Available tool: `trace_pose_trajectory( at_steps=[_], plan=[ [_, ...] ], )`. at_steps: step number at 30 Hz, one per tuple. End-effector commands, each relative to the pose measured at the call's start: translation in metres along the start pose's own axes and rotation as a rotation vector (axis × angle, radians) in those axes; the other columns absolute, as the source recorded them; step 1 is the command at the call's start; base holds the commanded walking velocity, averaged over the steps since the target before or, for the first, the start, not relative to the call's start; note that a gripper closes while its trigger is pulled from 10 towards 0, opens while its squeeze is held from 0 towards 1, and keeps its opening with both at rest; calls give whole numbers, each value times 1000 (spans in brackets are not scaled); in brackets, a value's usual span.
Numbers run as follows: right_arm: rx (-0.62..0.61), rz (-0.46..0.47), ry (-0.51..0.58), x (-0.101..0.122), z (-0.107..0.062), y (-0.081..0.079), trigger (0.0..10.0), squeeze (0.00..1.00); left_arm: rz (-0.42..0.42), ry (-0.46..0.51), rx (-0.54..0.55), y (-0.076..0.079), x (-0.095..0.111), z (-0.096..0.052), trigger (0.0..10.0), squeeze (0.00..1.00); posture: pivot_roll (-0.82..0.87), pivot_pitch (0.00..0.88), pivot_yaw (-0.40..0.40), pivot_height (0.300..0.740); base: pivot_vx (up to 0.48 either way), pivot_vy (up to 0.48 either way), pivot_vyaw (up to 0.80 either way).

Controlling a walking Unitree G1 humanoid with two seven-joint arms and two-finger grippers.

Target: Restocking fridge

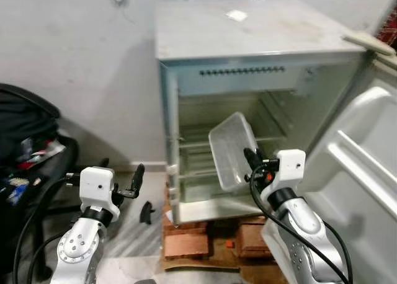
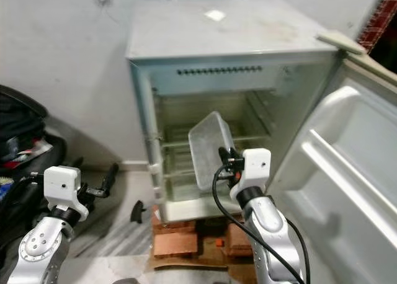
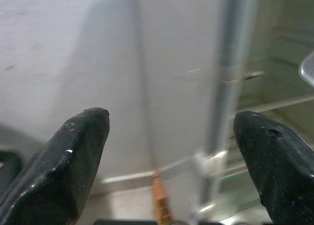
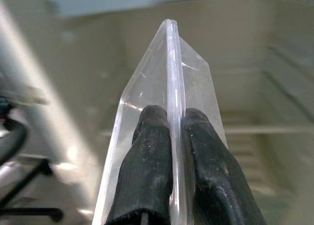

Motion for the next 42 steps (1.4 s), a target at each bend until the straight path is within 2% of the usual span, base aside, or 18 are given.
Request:
trace_pose_trajectory(
  at_steps=[1, 9, 17, 18, 25, 28, 32, 33, 37, 38, 42],
  plan=[
    [-19, -10, -3, 1, -1, 8, 10000, 0, -8, 2, -11, 5, 1, 1, 10000, 0, 62, 9, -15, 740, 262, 0, 0],
    [-2, 5, -8, 3, 7, 4, 10000, 0, -18, -12, -3, 4, 3, -1, 10000, 0, 73, 42, -13, 740, 164, 0, 0],
    [53, -5, -34, 1, 17, -6, 10000, 0, -34, -51, 37, 5, 3, -12, 10000, 0, 102, 103, -16, 740, 0, 0, 0],
    [62, -1, -40, 2, 19, -6, 10000, 0, -35, -62, 51, 5, 6, -16, 10000, 0, 119, 139, -21, 740, 0, 0, 0],
    [85, 22, -47, 3, 53, -17, 10000, 0, -60, -132, 123, -1, 4, -35, 10000, 0, 167, 215, -45, 740, 0, 0, 0],
    [108, 58, -16, 9, 68, -27, 10000, 0, -120, -157, 177, -5, 4, -40, 10000, 0, 193, 238, -51, 740, 0, 0, 0],
    [117, 92, 4, 15, 89, -38, 10000, 0, -113, -157, 183, -3, 11, -44, 10000, 0, 224, 260, -62, 740, 0, 0, 0],
    [117, 92, 4, 15, 89, -38, 10000, 0, -113, -157, 183, -3, 11, -44, 10000, 0, 224, 260, -62, 740, 0, 0, 0],
    [139, 111, 25, 24, 110, -54, 10000, 0, -129, -184, 209, -4, 11, -51, 10000, 0, 264, 277, -65, 740, 0, 0, 0],
    [143, 135, 34, 29, 120, -62, 10000, 0, -136, -201, 216, -6, 11, -54, 10000, 0, 277, 286, -70, 740, 0, 0, 0],
    [139, 170, 42, 34, 129, -66, 10000, 0, -135, -215, 220, -5, 11, -57, 10000, 0, 289, 295, -77, 740, 0, 0, 0]
  ],
)
Point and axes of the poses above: a point about 5 cm out from each wrist's last joint towards the gripper, its own z axis pointing out of the wrist towards the gripper, its own x axis along the axis of the wrist's last joint, y = z × x, the point moved 5 cm from there along z, pointing out of the wrist towards the gripper, and after that the axes turned 4 degrees about z, right-handed, at the moved point
